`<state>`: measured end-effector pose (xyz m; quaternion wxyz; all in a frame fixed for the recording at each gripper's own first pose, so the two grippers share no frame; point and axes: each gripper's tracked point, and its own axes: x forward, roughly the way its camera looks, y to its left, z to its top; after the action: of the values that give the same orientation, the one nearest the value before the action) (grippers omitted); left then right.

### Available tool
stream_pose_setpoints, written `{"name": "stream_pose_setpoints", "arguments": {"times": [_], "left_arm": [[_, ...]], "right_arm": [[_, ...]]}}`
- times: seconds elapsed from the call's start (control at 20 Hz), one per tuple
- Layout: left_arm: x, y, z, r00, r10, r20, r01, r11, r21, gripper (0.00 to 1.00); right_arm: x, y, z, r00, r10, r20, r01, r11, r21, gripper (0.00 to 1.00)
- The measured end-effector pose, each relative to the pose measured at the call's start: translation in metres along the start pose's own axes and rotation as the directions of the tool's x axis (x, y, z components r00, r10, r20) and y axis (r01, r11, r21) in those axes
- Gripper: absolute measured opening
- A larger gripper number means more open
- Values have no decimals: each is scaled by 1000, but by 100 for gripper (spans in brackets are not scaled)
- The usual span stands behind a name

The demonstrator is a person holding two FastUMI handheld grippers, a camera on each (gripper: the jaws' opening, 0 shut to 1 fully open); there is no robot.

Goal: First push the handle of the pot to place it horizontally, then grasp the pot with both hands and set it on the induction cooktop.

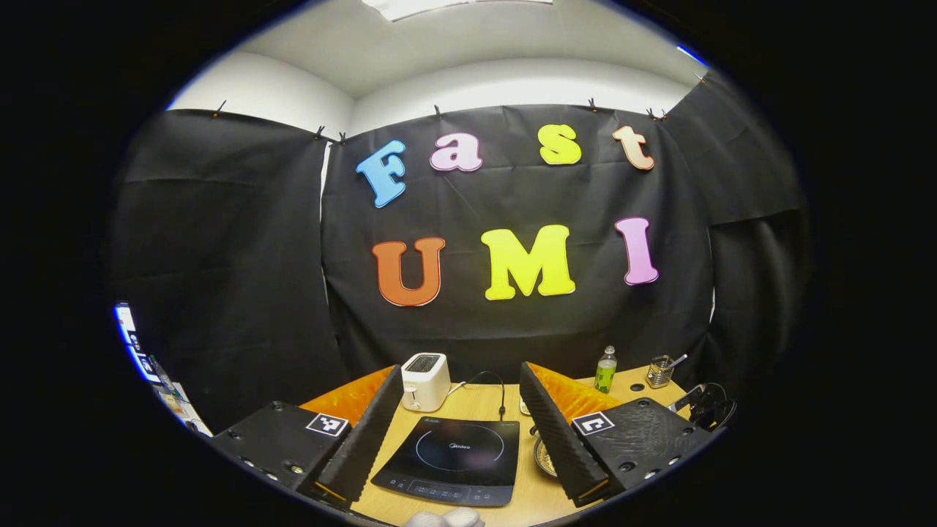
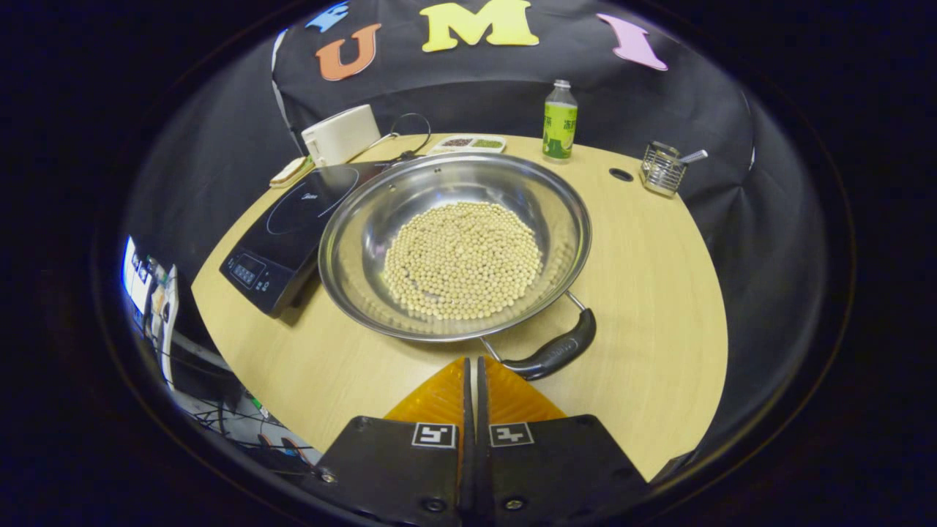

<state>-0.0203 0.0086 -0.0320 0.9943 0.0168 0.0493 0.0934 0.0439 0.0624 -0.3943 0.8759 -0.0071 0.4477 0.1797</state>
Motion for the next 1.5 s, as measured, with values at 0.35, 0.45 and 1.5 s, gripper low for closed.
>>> {"name": "stream_pose_setpoints", "arguments": {"times": [0.35, 0.45, 1.5], "left_arm": [[-2, -19, -1, 999, 51, -15, -51, 999, -9, 95], [-3, -26, 0, 997, 71, -16, -71, 997, -11, 95], [18, -81, -19, 979, 196, -60, -197, 980, -7, 95]], "right_arm": [[1, -30, 8, 1000, 13, -11, -13, 998, -59, 4], [2, -39, 11, 1000, 20, -14, -21, 997, -76, 3], [35, -120, 58, 998, 26, -52, -39, 967, -251, 4]]}}
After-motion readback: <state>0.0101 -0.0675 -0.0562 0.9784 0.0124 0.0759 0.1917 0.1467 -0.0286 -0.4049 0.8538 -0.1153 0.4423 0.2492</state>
